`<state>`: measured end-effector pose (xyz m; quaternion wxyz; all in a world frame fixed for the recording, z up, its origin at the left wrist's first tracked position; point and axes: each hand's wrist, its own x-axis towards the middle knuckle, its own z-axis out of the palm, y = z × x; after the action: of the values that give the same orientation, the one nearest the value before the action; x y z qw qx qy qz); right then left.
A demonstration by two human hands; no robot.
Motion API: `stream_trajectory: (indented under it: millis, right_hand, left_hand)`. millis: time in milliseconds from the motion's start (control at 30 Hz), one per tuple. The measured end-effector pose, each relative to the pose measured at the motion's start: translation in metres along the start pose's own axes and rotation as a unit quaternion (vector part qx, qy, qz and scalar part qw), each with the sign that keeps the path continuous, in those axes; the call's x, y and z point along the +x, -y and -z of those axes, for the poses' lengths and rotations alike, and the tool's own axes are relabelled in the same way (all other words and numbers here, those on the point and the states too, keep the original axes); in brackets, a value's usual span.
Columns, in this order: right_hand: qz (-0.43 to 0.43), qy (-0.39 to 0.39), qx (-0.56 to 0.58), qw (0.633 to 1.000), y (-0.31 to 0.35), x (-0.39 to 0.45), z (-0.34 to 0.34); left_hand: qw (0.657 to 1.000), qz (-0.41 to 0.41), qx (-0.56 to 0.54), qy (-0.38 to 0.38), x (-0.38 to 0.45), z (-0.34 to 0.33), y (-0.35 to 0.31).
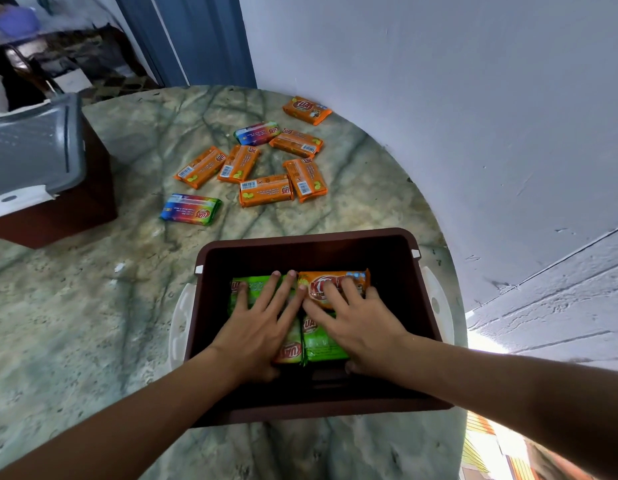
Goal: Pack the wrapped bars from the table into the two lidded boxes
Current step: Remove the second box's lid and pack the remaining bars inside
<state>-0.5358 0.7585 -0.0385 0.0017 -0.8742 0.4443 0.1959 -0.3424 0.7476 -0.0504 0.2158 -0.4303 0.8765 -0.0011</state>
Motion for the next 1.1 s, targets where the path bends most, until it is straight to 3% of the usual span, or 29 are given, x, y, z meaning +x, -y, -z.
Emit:
stream_trajectory:
  millis: [267, 333, 367, 433, 533, 633, 700, 767, 900, 1100]
  right_hand:
    - [-0.037, 0.018, 0.07, 0.997, 0.005, 0.002, 0.003]
    - [-0.045, -0.003, 0.188, 0.981, 0.003, -0.002, 0.0]
    - [-0.082, -0.005, 0.285, 0.955, 0.001, -0.006, 0.005]
    - [-0.183, -0.033, 0.466, 0.865, -0.003, -0.015, 0.014]
    - [-0.315, -0.043, 0.679, 0.662, -0.004, -0.007, 0.005]
    - [-0.375, -0.066, 0.782, 0.492, 0.004, 0.021, -0.008]
    - [-0.393, -0.086, 0.812, 0.422, 0.008, 0.03, 0.003]
    - [-0.404, -0.091, 0.828, 0.377, -0.002, 0.026, 0.011]
    - [-0.412, -0.041, 0.834, 0.366, -0.014, 0.01, 0.007]
    - [-0.392, 0.024, 0.796, 0.461, -0.011, 0.011, 0.014]
  left_hand:
    - [0.999, 0.008, 0.022, -0.043, 0.0, -0.015, -0.001]
    - [0.999, 0.012, 0.0, -0.05, 0.002, -0.015, -0.001]
    - [0.999, 0.014, -0.014, -0.051, 0.003, -0.013, 0.0]
    - [0.998, 0.018, -0.041, -0.048, 0.006, -0.01, -0.001]
    - [0.997, 0.031, -0.052, -0.045, 0.008, -0.009, -0.004]
    - [0.997, 0.034, -0.046, -0.049, 0.009, -0.007, -0.008]
    - [0.999, 0.015, -0.028, -0.042, 0.007, -0.007, -0.007]
    - [1.0, 0.01, -0.022, -0.013, 0.008, -0.003, -0.01]
    - [0.999, 0.018, -0.042, -0.006, 0.011, 0.002, -0.012]
    - [1.0, -0.006, 0.02, 0.011, 0.013, 0.01, -0.004]
